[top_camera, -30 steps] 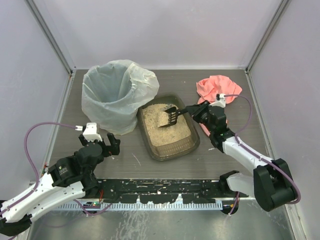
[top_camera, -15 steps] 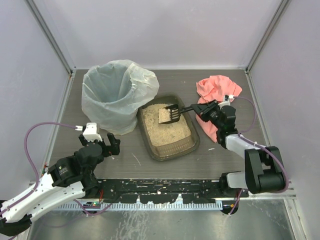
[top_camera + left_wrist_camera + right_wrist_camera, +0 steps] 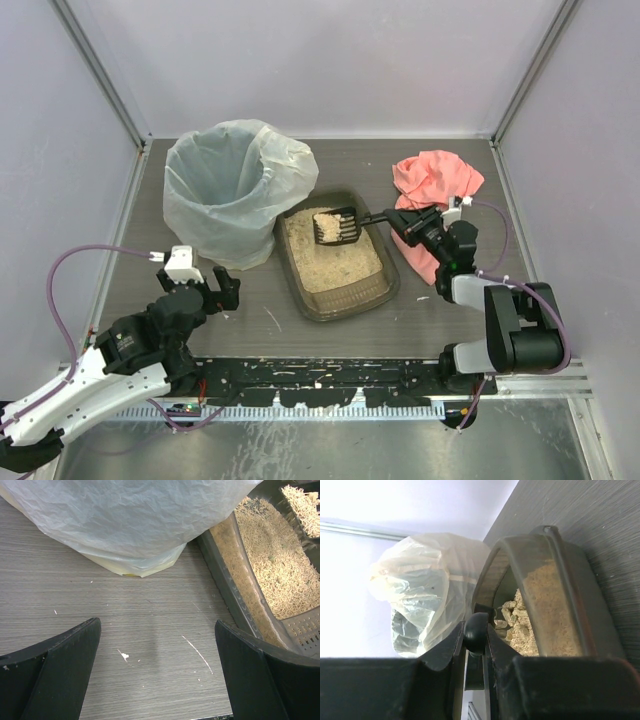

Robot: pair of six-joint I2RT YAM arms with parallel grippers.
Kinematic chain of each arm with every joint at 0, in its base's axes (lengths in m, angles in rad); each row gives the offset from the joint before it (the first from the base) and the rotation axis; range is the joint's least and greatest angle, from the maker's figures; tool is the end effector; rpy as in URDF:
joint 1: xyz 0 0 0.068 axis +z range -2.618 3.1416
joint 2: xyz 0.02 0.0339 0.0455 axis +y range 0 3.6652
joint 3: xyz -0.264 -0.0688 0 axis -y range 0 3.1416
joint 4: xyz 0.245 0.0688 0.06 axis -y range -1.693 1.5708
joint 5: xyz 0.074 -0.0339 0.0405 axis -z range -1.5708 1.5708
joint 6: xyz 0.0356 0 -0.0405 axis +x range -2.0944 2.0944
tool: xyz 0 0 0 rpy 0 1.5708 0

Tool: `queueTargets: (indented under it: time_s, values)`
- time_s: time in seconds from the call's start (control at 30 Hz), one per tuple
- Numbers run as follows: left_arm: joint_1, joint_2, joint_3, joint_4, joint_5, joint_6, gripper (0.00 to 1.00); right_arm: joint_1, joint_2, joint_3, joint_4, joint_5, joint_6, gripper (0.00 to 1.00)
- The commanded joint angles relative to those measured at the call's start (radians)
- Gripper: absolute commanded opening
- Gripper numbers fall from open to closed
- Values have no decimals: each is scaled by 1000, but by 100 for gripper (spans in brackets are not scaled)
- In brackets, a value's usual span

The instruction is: Clean the litter box

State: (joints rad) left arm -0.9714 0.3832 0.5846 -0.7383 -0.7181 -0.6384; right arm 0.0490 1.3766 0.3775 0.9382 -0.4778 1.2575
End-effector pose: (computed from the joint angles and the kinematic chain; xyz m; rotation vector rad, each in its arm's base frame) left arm 0.0700 -0.0609 0.2684 -0.0864 1.9756 -0.2893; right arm 0.2564 0.0290 0.1925 0.6720 1.6874 1.3548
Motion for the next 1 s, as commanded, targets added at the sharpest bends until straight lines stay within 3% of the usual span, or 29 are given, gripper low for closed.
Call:
queueTargets:
  time_s: [0.0, 0.1, 0.23, 0.3, 0.43, 0.53, 0.67, 0.77, 0.87, 0.97]
  values:
    - [-3, 3, 23, 29, -11, 6, 98, -40, -3, -52, 189, 22, 100, 1]
    - [-3, 7, 27, 24, -12, 1, 98, 1, 44, 26, 171, -95, 27, 1]
    - [-3, 8, 27, 26, -12, 5, 98, -53, 39, -60, 264, -3, 120, 1]
    - [-4, 3, 26, 20, -13, 0, 98, -4, 63, 28, 211, -117, 40, 1]
    - [-3, -4, 23, 29, -16, 5, 98, -64, 20, -74, 264, 21, 129, 1]
    - [-3, -6, 23, 21, -16, -3, 98, 11, 45, 55, 192, -137, -16, 1]
    - [-3, 4, 28, 26, -16, 5, 98, -69, -12, -57, 243, 0, 73, 1]
    - [-3, 4, 22, 29, -18, -1, 98, -4, 30, 36, 237, -150, -14, 1]
    - [-3, 6, 23, 36, -14, 9, 98, -76, -9, -85, 298, 0, 95, 1]
    - [-3, 7, 26, 19, -16, -3, 98, -11, 39, 20, 262, -154, 0, 1]
